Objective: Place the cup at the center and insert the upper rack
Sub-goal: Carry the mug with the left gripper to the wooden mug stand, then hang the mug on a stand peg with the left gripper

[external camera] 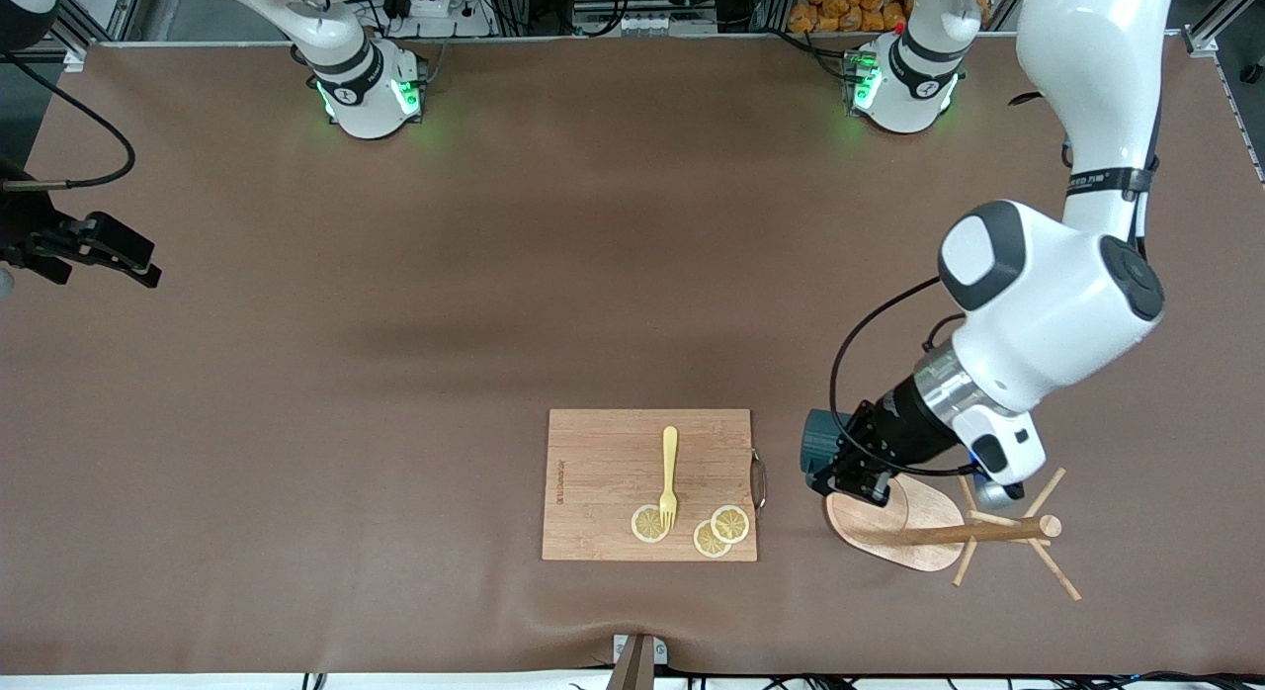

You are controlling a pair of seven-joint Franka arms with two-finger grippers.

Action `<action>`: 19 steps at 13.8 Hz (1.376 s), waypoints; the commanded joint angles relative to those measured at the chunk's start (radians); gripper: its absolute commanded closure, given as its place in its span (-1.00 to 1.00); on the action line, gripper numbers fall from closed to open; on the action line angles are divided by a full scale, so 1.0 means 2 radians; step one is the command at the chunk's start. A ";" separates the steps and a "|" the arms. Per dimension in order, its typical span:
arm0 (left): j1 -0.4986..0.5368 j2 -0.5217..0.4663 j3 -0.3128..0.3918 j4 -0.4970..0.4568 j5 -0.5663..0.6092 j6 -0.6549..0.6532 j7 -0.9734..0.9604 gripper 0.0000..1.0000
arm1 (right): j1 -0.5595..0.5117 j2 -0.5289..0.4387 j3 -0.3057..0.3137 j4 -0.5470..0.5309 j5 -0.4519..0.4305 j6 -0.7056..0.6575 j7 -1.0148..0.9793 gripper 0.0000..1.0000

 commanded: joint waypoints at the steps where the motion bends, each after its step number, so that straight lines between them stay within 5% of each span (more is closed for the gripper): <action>1: 0.029 -0.006 -0.003 -0.002 -0.073 0.004 0.086 1.00 | -0.006 -0.007 0.005 0.000 -0.007 -0.007 0.004 -1.00; 4: 0.056 -0.005 -0.003 -0.003 -0.143 0.004 0.165 1.00 | -0.005 -0.007 0.005 0.000 -0.007 -0.009 0.004 -1.00; 19: 0.095 0.025 -0.003 -0.012 -0.216 0.004 0.296 1.00 | -0.005 -0.007 0.005 0.000 -0.007 -0.014 0.005 -1.00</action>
